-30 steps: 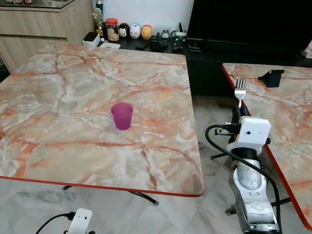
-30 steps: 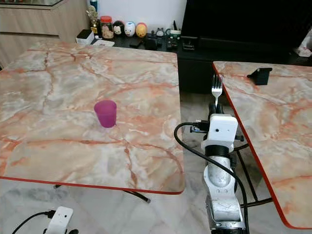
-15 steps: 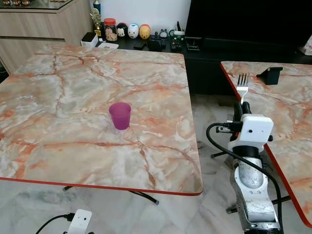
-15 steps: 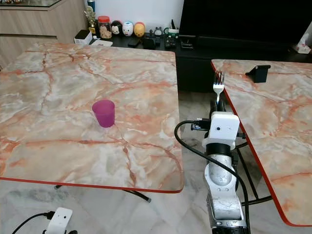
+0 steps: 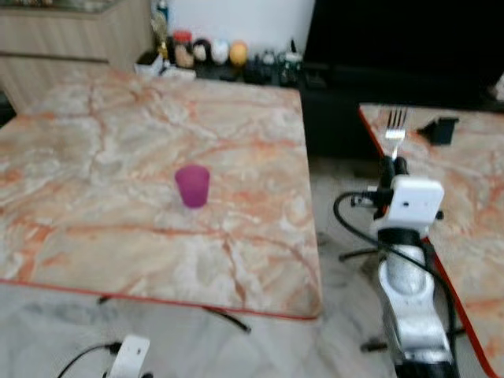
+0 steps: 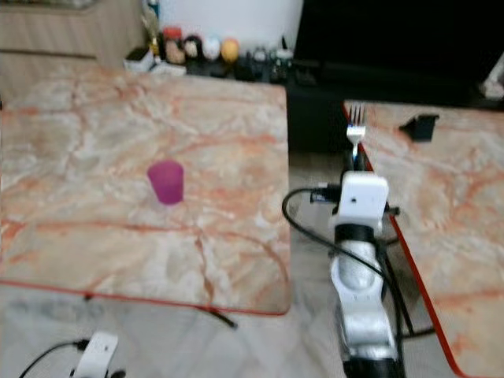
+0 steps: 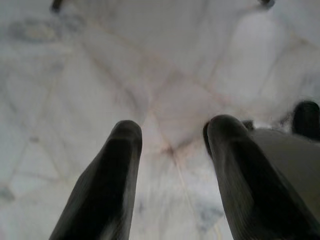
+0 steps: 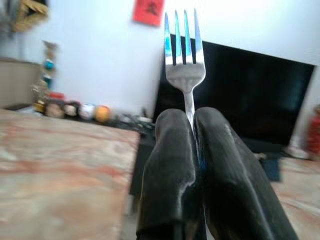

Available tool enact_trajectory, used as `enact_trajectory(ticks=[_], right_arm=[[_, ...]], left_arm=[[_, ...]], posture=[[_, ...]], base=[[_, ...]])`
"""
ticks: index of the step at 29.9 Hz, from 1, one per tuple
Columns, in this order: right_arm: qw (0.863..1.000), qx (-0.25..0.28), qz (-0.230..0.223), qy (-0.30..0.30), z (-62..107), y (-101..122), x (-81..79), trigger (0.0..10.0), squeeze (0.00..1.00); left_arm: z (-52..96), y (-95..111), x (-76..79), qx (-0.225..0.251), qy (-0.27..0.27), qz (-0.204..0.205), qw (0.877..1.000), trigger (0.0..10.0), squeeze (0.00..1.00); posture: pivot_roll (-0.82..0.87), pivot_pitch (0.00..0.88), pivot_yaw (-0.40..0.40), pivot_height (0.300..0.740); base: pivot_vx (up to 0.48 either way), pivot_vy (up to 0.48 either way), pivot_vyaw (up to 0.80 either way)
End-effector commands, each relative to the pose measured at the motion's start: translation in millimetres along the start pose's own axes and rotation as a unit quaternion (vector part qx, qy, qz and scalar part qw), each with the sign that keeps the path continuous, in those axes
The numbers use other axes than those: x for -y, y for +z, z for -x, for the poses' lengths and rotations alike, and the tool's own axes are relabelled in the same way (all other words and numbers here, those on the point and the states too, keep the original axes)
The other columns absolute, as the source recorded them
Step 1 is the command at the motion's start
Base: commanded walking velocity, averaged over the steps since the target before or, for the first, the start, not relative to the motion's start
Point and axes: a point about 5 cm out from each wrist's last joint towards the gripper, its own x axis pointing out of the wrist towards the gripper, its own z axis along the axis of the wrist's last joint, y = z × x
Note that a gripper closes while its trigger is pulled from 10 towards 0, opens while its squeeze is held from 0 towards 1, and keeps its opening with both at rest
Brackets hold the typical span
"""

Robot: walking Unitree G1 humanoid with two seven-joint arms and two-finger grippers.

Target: Setting the table

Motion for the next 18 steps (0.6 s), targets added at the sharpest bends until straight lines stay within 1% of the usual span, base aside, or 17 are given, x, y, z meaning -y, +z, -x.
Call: enact_trajectory(ticks=[1,6,11,18], right_arm=[[1.000,0.008,0.008,-0.012,-3.9,2.5,7.2,10.0,0.00],[1.000,0.007,0.007,-0.015,-4.0,2.0,9.1,10.0,0.00],[1.000,0.006,0.008,-0.018,-4.7,1.2,10.1,10.0,0.00],[1.000,0.006,0.009,-0.018,-4.8,1.2,10.7,10.0,0.00]], left_arm=[[-0.8,3.3,2.4,0.004,-0.001,0.006,1.000,10.0,0.00],[-1.0,3.9,1.8,0.003,0.000,0.008,1.000,10.0,0.00],[-1.2,4.7,2.0,0.003,-0.001,0.010,1.000,10.0,0.00],[-1.4,5.7,2.8,0.005,-0.004,0.009,1.000,10.0,0.00]], posture=[[0.05,0.000,-0.030,0.728],[0.05,0.000,-0.028,0.728],[0.05,0.000,-0.029,0.728],[0.05,0.000,-0.033,0.728]], base=[[0.000,-0.341,0.00],[0.000,-0.341,0.00],[0.000,0.000,0.00],[0.000,-0.350,0.00]])
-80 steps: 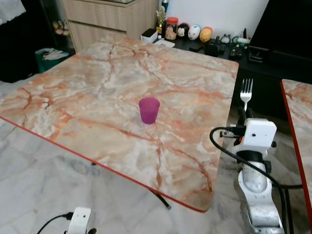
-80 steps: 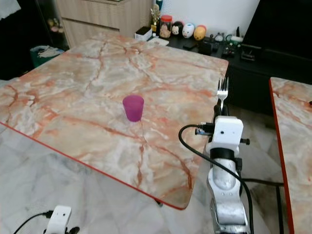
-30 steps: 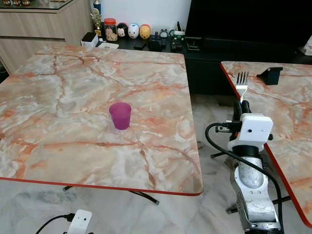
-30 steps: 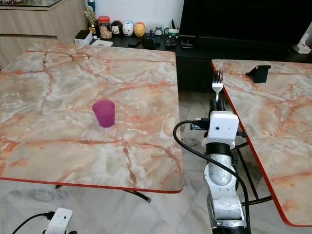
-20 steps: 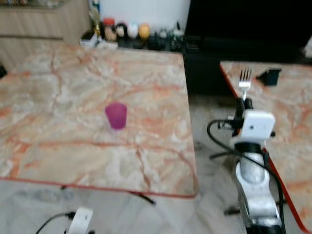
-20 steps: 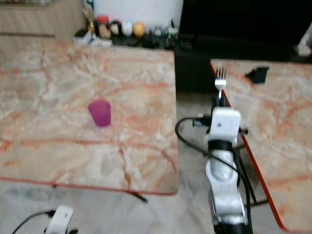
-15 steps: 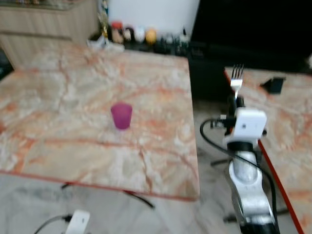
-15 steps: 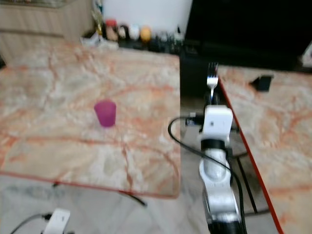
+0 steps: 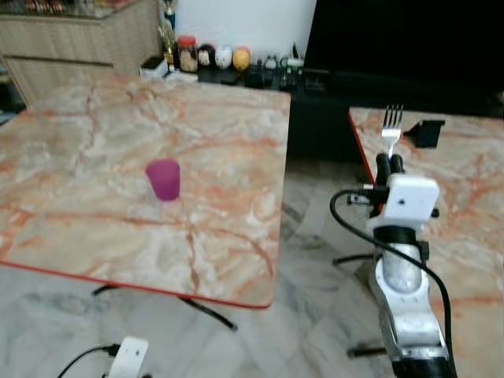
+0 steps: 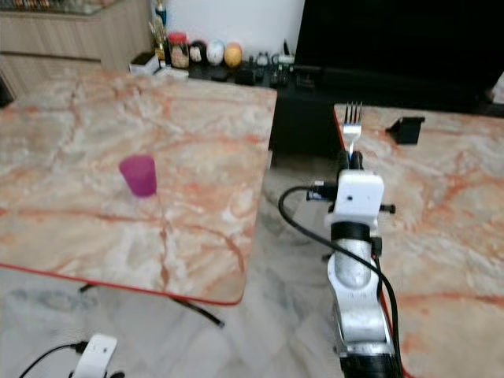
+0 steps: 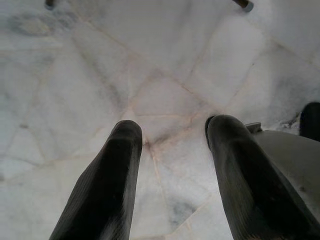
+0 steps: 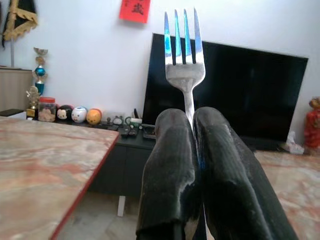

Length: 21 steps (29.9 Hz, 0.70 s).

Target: Setting the table

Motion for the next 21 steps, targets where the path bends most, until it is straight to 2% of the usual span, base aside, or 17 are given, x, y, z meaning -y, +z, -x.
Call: enact_trajectory(ticks=[1,21], right_arm=[[1.000,0.005,0.002,-0.005,-2.1,1.9,3.3,10.0,0.00],[1.000,0.006,0.004,-0.007,-2.7,3.0,4.0,10.0,0.00]], left_arm=[[-0.5,0.6,3.5,-0.001,-0.005,0.005,1.000,10.0,0.00],[-0.5,1.2,3.5,0.002,-0.006,0.003,1.000,10.0,0.00]], posture=[[0.05,0.000,-0.033,0.728],[0.04,0.000,-0.037,0.728]], base=[[0.000,-0.356,0.00],[0.000,-0.360,0.00]])
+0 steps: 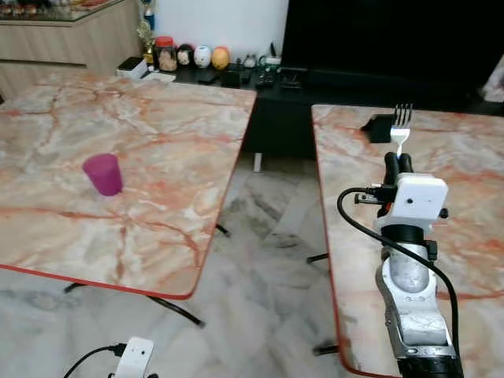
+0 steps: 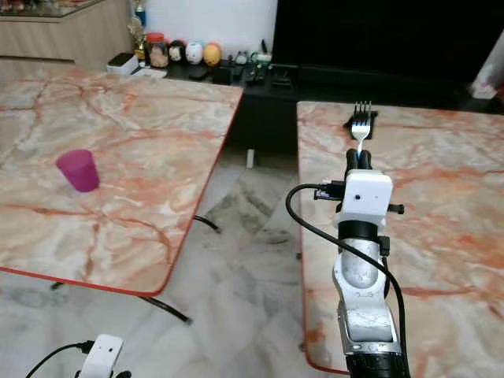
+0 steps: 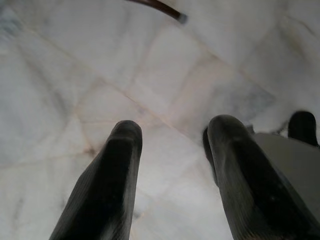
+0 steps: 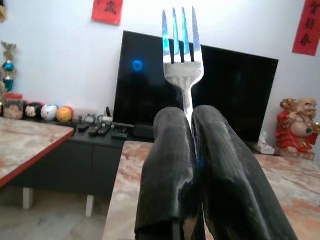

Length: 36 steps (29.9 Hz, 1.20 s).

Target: Setting the table

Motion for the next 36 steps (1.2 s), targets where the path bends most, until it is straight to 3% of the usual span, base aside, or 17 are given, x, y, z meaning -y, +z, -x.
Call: enact_trajectory(ticks=[1,21,36], right_arm=[[1.000,0.007,0.002,0.000,-2.1,3.5,0.5,10.0,0.00],[1.000,0.010,0.002,-0.004,-2.8,5.1,2.0,10.0,0.00],[1.000,0.014,0.009,-0.014,-5.6,5.5,9.3,10.0,0.00]], left_arm=[[-0.1,0.8,-1.1,0.000,0.001,0.001,1.000,10.0,0.00],[-0.1,1.0,-1.0,0.001,-0.001,0.002,1.000,10.0,0.00],[0.7,-6.6,-3.6,-0.021,0.032,0.048,0.998,10.0,0.00]], posture=[[0.04,0.000,-0.037,0.728],[0.04,0.000,-0.037,0.728],[0.04,0.000,-0.034,0.728]], base=[[0.000,-0.360,0.00],[0.000,-0.365,0.00],[0.000,-0.366,0.00]])
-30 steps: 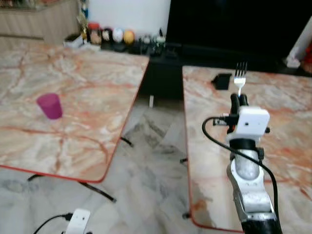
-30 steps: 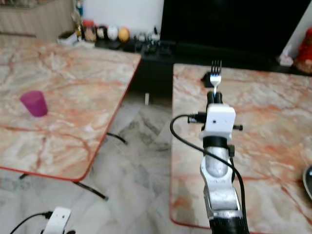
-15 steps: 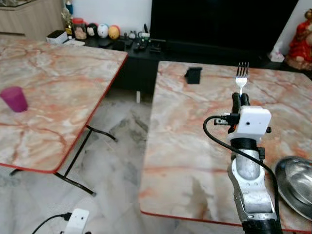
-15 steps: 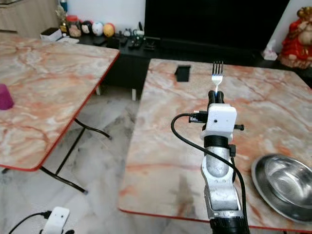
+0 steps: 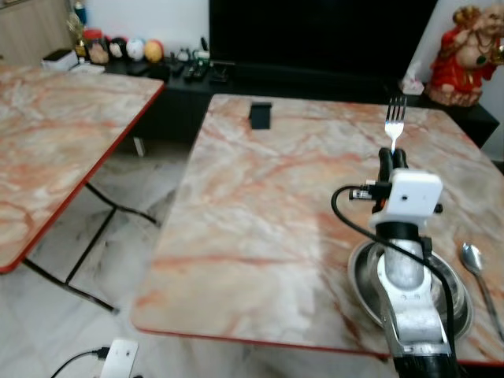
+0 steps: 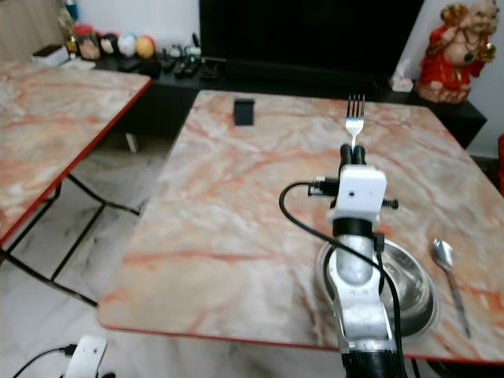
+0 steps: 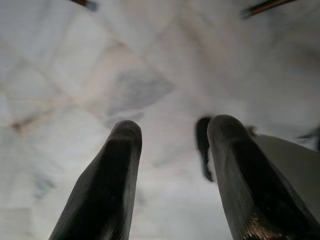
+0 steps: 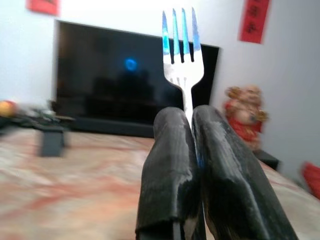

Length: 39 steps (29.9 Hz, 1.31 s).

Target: Setting the table

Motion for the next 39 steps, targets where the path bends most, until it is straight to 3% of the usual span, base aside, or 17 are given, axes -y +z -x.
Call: enact_trajectory(ticks=[1,23,39], right_arm=[[1.000,0.011,-0.006,-0.001,-3.5,5.8,-1.3,10.0,0.00],[1.000,0.009,0.001,-0.011,-3.1,7.7,6.1,10.0,0.00],[0.999,-0.026,0.003,-0.027,4.4,3.0,13.1,10.0,0.00]], left_arm=[[0.8,-5.3,-3.5,-0.014,0.008,0.009,1.000,10.0,0.00],[0.2,-0.6,-2.9,-0.001,0.006,0.002,1.000,10.0,0.00],[0.2,0.1,-2.6,0.000,0.002,0.007,1.000,10.0,0.00]], posture=[[0.04,0.000,-0.034,0.728],[0.03,0.000,-0.040,0.728],[0.02,0.000,-0.033,0.728]], base=[[0.000,-0.364,0.00],[0.000,-0.361,0.00],[0.000,0.000,0.00]])
